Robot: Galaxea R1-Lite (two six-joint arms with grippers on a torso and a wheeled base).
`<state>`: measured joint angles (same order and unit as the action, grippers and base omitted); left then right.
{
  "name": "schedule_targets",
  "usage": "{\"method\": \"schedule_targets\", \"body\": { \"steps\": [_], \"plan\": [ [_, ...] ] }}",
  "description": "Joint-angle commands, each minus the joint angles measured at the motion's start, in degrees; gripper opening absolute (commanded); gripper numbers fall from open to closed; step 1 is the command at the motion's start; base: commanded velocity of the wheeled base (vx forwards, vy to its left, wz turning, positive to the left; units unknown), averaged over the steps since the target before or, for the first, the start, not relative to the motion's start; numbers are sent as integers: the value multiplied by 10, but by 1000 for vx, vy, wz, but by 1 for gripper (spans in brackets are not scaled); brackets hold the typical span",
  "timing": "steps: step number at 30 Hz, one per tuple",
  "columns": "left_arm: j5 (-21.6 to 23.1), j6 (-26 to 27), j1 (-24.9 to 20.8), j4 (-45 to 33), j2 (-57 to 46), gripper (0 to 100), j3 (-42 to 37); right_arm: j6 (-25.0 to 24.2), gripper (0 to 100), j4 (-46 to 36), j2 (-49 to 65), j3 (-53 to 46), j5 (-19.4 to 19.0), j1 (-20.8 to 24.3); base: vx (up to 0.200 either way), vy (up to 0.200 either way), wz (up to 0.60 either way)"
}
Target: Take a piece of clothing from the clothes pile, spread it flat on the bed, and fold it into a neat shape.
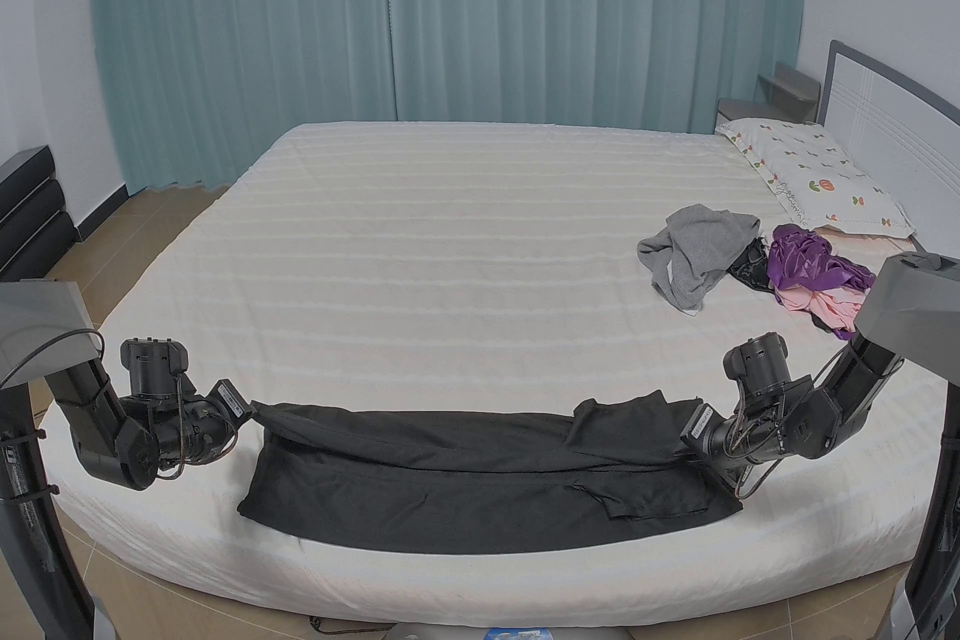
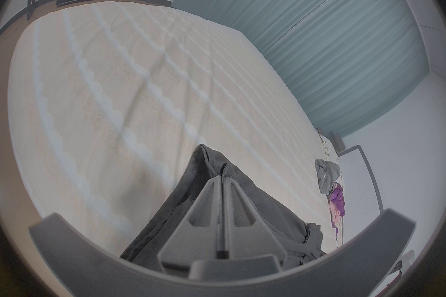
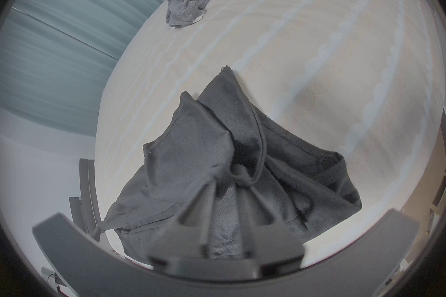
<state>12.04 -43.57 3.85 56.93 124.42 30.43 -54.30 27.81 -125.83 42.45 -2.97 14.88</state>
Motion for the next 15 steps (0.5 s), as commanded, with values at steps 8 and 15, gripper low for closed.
{"method": "schedule_targets", "body": {
  "steps": [8,15],
  "plan": [
    [0,1,0,-3,-3,0,-5,0,0,-2,15,4,-1,-6,0,0,0],
    [0,1,0,-4,-11,0,9,-6,0,1,16,44,0,-13,0,0,0]
  ]
}}
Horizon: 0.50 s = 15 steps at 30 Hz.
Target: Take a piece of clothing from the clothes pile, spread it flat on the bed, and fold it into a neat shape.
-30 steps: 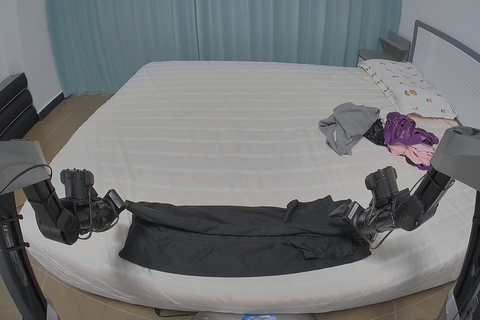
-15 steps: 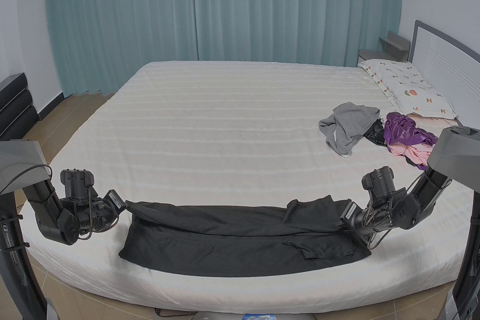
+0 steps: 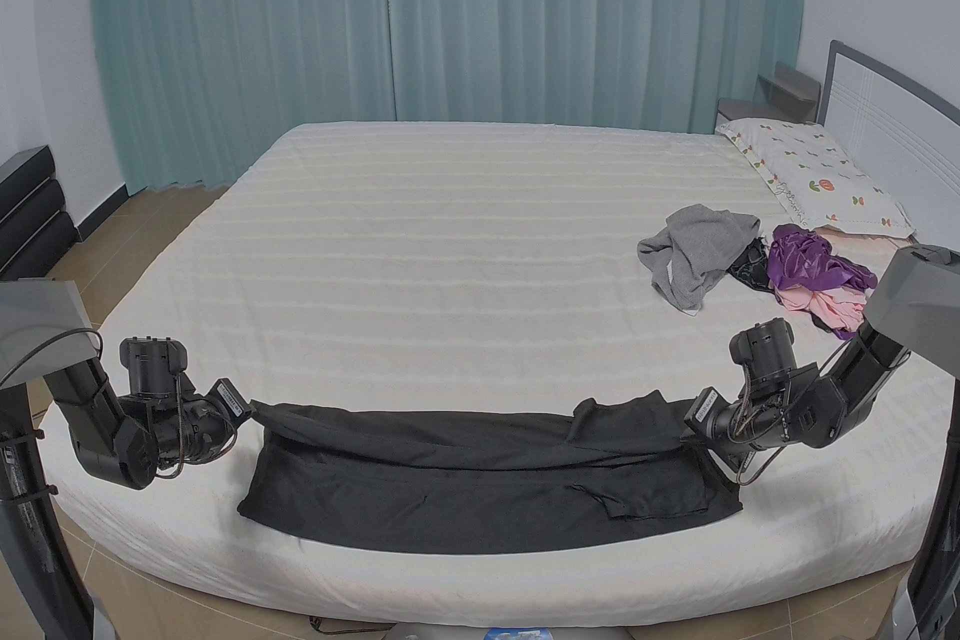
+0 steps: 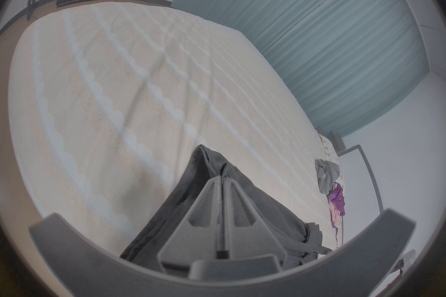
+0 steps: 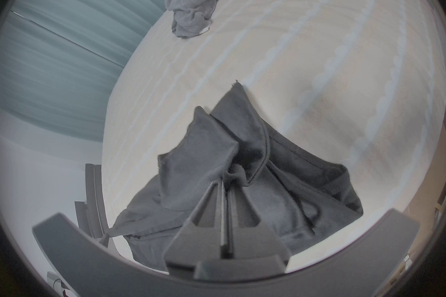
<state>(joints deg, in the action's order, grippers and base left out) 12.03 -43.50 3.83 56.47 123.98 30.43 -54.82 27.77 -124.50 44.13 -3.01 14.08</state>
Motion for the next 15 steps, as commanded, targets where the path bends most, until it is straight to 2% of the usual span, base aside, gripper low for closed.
{"method": "schedule_targets", "body": {
  "steps": [1,9,15],
  "plan": [
    [0,0,0,0,-6,0,17,-1,0,-1,0,43,0,-7,0,0,0],
    [-1,-1,5,-55,1,0,104,-1,0,-5,-33,170,13,-24,0,0,0],
    [-2,-4,8,-55,14,0,161,0,0,-47,-57,262,14,-38,0,0,0]
  ]
}}
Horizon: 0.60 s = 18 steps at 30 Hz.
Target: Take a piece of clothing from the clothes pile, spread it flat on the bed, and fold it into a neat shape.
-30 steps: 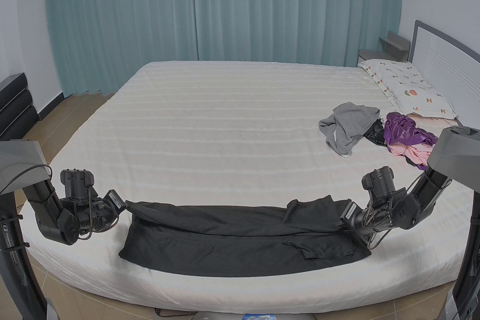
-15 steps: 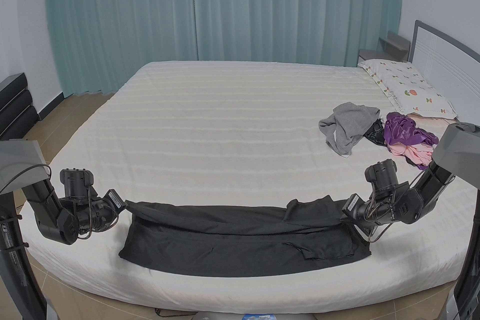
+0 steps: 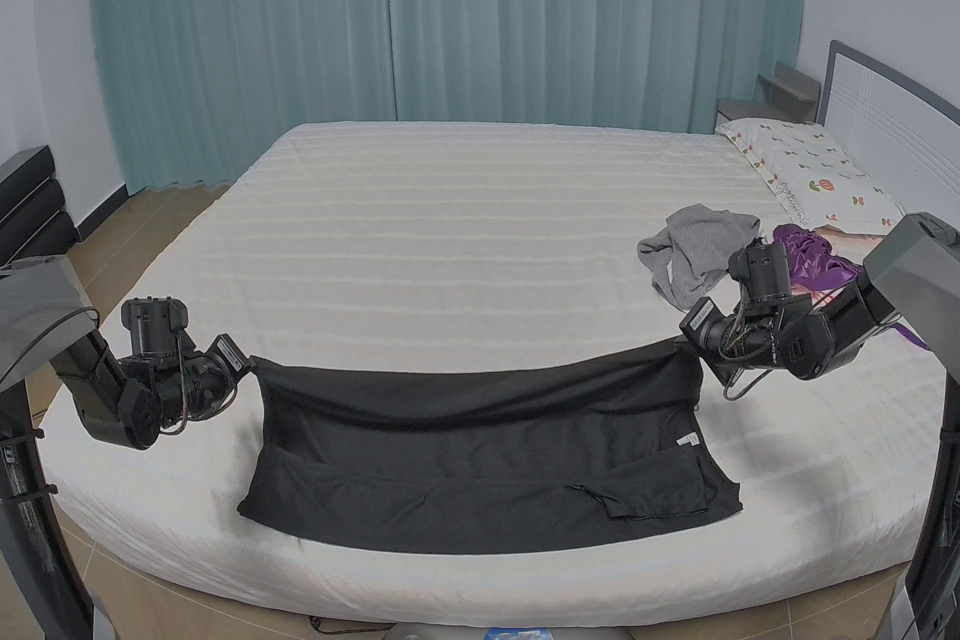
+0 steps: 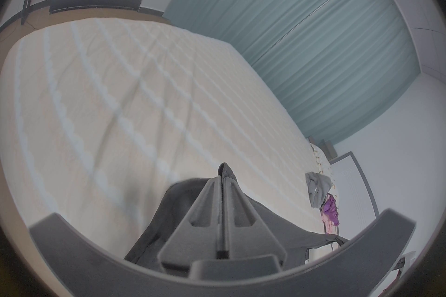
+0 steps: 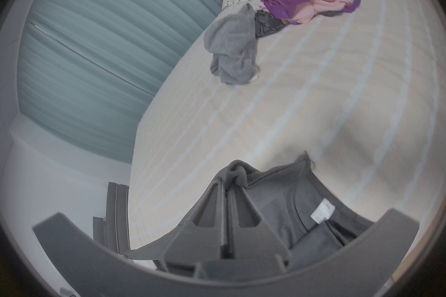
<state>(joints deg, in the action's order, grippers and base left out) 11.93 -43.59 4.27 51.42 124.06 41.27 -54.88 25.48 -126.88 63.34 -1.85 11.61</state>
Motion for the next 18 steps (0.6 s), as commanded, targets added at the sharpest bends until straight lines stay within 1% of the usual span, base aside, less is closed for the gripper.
{"method": "schedule_targets", "body": {
  "steps": [1,4,18],
  "plan": [
    [-2,-6,4,-4,14,0,58,1,0,-26,-36,78,3,-13,0,0,0],
    [-4,-18,3,-4,17,0,65,3,0,-32,-46,86,3,-16,0,0,0],
    [-11,-17,4,-6,33,0,78,5,0,-32,-56,102,-3,-19,0,0,0]
  ]
}}
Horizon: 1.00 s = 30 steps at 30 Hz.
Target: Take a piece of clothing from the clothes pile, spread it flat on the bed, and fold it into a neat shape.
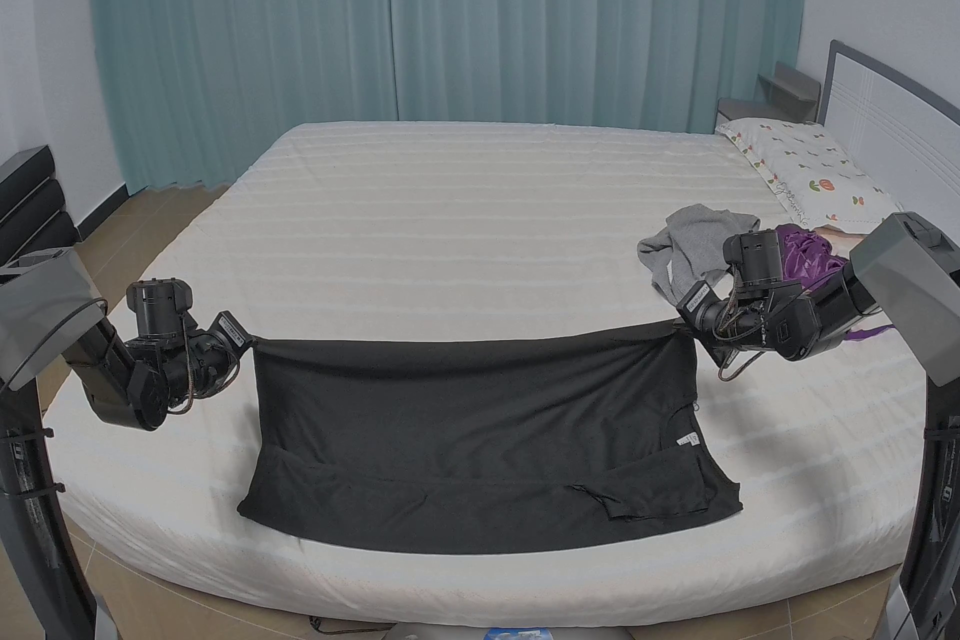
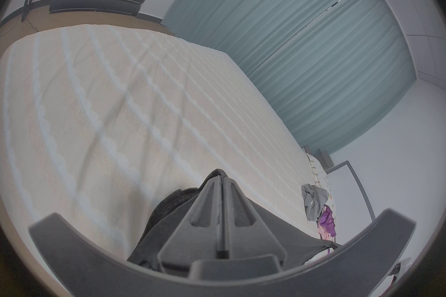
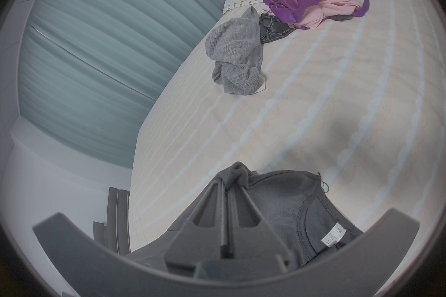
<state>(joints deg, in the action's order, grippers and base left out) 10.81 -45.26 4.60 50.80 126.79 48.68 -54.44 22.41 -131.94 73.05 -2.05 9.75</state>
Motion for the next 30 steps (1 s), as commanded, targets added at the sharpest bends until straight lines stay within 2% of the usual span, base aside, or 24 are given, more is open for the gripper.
{"method": "schedule_targets", "body": {
  "steps": [1,9,16,23,30],
  "plan": [
    [-1,0,1,4,15,0,5,0,0,0,-11,7,-1,-1,0,0,0],
    [-2,-1,5,1,32,0,22,9,0,-1,-31,17,-9,-2,0,0,0],
    [0,3,6,0,30,0,1,13,0,-4,-22,-1,-17,-2,0,0,0],
    [6,43,6,3,14,0,-60,50,0,-12,22,-81,-39,-2,0,0,0],
    [9,76,6,8,8,0,-112,72,0,-8,28,-142,-41,-1,0,0,0]
  ]
}}
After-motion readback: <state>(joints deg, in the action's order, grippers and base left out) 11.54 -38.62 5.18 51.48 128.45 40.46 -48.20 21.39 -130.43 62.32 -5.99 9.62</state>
